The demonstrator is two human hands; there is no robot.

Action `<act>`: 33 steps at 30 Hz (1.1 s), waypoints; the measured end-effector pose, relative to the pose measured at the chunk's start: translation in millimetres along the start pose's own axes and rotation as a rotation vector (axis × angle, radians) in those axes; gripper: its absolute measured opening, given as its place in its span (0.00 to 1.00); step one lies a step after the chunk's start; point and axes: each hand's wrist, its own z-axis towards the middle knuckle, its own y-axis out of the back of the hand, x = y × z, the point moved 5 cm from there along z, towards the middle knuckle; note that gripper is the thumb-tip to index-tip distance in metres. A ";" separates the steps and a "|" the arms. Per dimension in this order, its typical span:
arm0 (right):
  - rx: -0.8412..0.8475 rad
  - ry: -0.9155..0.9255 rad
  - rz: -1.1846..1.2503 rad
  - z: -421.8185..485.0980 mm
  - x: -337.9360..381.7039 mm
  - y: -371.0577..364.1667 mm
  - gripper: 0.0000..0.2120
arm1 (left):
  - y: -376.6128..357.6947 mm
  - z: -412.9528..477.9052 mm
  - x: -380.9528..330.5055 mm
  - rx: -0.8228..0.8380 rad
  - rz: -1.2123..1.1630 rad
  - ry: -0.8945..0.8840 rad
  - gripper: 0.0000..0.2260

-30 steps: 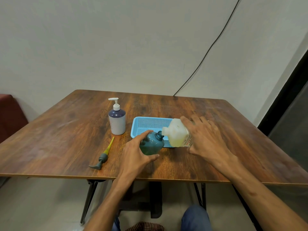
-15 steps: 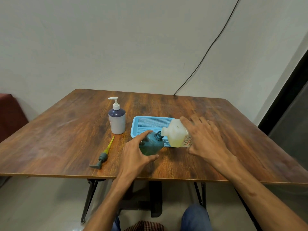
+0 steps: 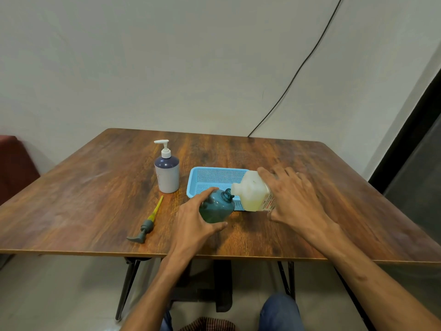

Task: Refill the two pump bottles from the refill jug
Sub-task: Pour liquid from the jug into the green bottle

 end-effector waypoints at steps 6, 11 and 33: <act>-0.002 0.003 0.008 1.5 -0.7 -0.1 0.49 | 0.3 0.9 -0.2 0.001 -0.002 -0.004 0.39; 0.007 0.009 0.002 0.8 0.2 -1.1 0.49 | -0.2 0.9 1.6 0.007 -0.002 -0.003 0.39; 0.009 0.005 -0.009 2.2 -0.8 -3.4 0.49 | -0.1 1.3 -0.7 0.013 0.004 0.005 0.39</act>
